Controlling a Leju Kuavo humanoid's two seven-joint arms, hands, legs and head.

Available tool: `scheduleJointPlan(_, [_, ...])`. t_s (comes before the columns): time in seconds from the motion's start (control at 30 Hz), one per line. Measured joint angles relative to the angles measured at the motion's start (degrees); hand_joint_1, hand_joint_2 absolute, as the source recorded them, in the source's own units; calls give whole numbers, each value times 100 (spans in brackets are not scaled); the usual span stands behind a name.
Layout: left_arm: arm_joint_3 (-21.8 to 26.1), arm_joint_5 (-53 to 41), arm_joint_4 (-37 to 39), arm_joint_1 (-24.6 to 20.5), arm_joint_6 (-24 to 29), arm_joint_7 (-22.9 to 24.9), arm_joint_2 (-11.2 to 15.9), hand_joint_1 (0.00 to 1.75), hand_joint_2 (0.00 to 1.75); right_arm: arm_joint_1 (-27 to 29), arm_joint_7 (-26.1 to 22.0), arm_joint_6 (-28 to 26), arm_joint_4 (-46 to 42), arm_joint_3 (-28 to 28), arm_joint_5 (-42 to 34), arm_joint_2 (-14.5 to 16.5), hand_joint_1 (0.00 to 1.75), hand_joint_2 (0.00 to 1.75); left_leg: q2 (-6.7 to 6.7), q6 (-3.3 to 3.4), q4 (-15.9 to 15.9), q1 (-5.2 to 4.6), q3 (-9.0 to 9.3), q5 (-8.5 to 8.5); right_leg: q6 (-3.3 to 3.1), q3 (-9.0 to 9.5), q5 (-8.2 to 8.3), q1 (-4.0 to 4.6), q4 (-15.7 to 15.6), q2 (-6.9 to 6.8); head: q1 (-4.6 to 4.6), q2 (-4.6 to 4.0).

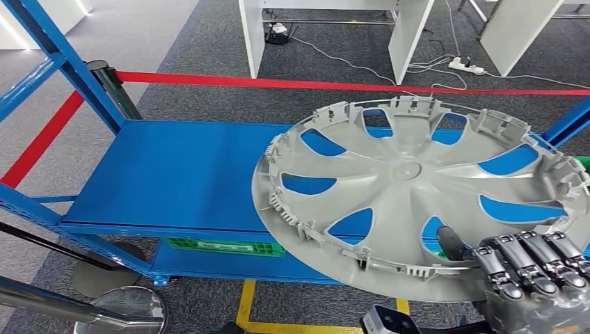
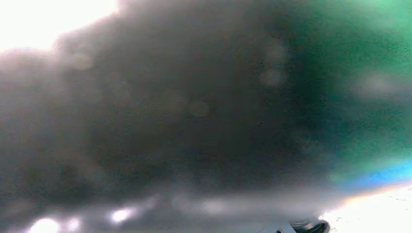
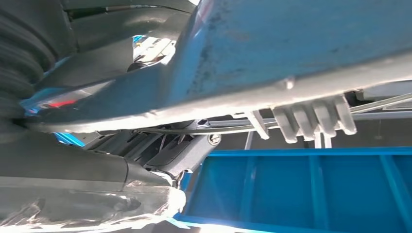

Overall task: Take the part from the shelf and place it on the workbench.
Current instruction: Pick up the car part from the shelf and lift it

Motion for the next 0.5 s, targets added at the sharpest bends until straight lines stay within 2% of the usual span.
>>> scheduleJointPlan(0.5, [3,65,0,1,158,164,-12,0,0,-4,148,0,40,3,0,1,175,175,0,0,2,-2,0,0,0,0,0,-2,-1,0,-1,0])
